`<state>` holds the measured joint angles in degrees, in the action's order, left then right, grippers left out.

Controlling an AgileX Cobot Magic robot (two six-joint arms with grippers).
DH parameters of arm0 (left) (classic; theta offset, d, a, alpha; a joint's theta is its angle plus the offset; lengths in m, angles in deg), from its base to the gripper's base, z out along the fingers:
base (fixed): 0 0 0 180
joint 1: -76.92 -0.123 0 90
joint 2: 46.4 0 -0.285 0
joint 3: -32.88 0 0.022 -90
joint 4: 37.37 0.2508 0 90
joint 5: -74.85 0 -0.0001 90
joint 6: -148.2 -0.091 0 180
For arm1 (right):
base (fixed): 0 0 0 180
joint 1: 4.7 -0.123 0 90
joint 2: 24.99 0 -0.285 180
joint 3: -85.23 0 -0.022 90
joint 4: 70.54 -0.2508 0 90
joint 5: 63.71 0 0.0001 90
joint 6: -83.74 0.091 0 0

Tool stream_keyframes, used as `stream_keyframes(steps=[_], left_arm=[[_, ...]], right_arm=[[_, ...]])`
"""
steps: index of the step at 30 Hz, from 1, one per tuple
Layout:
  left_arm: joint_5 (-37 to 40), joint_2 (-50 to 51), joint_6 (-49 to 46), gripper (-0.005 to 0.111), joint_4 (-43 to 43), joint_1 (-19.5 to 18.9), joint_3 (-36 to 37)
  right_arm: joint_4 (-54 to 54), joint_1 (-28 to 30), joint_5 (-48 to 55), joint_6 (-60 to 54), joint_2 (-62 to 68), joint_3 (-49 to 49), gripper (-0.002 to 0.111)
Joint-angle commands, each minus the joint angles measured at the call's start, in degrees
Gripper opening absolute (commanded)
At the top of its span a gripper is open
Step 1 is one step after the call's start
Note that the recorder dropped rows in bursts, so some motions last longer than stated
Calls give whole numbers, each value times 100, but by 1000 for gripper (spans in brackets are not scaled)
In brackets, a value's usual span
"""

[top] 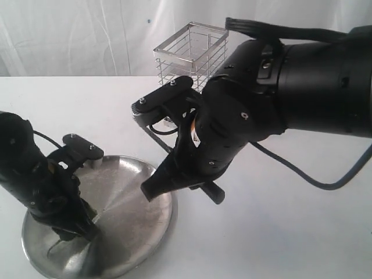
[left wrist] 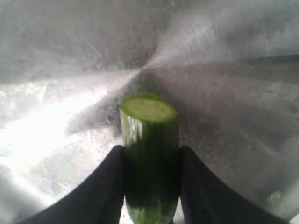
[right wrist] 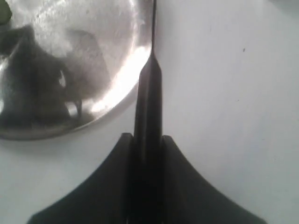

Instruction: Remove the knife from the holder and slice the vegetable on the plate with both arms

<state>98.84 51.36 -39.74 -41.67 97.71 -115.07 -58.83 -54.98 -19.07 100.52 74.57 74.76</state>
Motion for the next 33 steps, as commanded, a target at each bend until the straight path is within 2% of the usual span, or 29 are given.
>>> stream_keyframes(steps=[1,7,10,20,29,33], left_arm=[[-108,230,348,10,-193,-13,79],[-334,239,743,50,-193,-13,52],[-343,187,794,61,-193,-13,42],[-9,-773,794,62,26,-13,42],[386,-2001,2207,62,1674,-13,42],[411,-2155,2307,62,1751,-13,42]], right_arm=[[-774,42,205,-892,-30,-16,0],[-1211,3,138,-1129,85,-16,0],[-1276,-25,149,-1129,231,-16,0],[-1308,-353,-134,-1104,422,-16,0],[-1475,-719,-310,-1104,644,-16,0],[-1596,-849,-499,-1104,792,-16,0]])
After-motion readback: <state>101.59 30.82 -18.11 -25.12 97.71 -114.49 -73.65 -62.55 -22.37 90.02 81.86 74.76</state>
